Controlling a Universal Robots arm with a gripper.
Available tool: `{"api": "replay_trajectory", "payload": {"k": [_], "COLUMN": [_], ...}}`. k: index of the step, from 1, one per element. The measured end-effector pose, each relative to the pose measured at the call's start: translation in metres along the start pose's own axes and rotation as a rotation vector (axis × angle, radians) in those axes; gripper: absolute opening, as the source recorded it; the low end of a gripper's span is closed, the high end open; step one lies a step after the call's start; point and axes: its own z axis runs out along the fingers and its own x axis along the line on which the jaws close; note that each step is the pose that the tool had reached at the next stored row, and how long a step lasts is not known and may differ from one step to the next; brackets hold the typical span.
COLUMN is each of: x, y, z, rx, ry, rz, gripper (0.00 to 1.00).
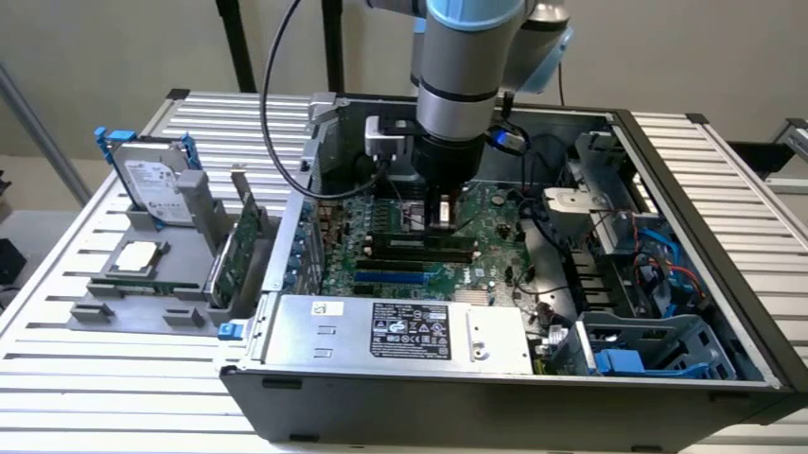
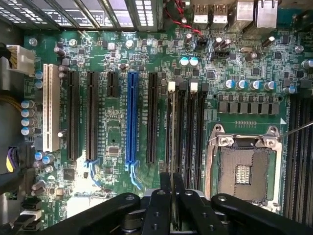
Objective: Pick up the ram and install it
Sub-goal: 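Insert the ram into the slot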
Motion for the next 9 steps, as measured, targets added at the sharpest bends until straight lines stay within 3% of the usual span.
{"api": "replay_trajectory", "payload": {"k": [4, 9], "x": [-0.0001, -0.0002], "y": [-0.0001, 0.0006], "z": [0.0043, 0.0050], "rx": [0.0048, 0.0060], "ry": [0.0028, 0.0034], "rz": [0.005, 0.006], "gripper": [0.00, 0.00]}}
